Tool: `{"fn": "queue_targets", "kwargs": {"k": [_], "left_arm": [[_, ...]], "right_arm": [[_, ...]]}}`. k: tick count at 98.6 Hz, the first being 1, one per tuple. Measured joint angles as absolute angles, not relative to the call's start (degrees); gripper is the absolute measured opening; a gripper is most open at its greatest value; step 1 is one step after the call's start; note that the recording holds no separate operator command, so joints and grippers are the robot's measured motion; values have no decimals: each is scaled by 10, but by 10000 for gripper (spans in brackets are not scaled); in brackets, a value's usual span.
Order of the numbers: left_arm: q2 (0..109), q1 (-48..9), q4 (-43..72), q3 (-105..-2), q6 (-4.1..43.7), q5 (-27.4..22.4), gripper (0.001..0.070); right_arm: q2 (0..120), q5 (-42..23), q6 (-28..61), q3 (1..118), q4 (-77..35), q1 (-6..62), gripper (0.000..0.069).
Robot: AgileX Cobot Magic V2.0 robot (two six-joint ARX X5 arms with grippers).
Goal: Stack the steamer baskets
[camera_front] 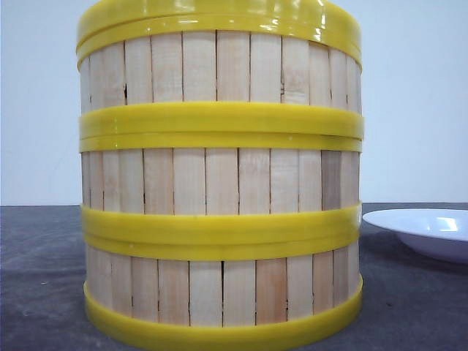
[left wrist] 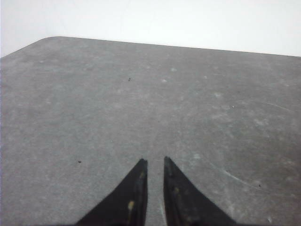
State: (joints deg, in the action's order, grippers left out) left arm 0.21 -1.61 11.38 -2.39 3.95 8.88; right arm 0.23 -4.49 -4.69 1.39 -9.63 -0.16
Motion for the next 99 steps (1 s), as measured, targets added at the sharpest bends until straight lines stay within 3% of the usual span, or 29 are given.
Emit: {"fn": "queue_targets", "kwargs": {"k": [99], "left_arm": [[2, -16, 114, -24, 40, 89, 35]], "right_arm": [[3, -25, -32, 10, -97, -2, 10]]}}
